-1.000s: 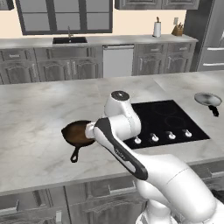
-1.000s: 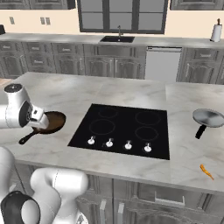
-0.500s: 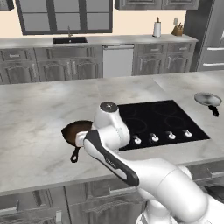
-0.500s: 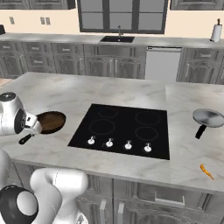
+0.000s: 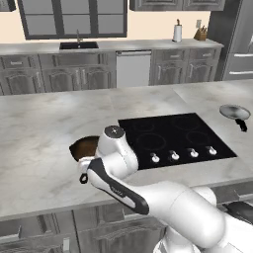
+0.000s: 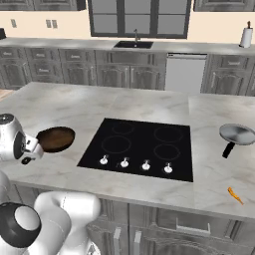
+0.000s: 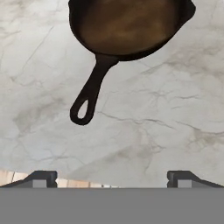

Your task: Place both pans onto different burners. Then place the bell pepper and the shrimp on different pans.

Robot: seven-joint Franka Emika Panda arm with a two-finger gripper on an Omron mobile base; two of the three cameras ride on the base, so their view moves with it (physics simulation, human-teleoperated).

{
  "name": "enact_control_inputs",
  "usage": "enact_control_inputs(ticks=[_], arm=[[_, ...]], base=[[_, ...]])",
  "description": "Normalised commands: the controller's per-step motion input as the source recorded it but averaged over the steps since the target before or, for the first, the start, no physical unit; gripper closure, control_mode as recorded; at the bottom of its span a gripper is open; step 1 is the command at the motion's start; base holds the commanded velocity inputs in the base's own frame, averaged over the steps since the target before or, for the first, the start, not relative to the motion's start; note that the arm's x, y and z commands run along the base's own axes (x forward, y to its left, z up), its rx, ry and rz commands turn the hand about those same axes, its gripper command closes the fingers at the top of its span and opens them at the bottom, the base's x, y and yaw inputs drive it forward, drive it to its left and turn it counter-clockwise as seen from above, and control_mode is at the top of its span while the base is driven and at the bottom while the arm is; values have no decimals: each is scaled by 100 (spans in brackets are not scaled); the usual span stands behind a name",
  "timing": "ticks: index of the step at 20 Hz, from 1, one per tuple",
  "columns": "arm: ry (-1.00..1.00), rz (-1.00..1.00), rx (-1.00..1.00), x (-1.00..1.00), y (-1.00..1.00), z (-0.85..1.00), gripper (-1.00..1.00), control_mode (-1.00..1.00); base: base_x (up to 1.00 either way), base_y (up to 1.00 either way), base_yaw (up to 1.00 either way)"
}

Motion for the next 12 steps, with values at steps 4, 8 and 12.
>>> enact_control_inputs(ticks=[4,8,12], arm=[[0,0,0,18,27,-19,-100,-100],[0,0,0,20,25,-18,-100,-100],[0,0,0,31,12,-18,-100,-100]], base=[[0,0,0],[0,0,0],[0,0,0]])
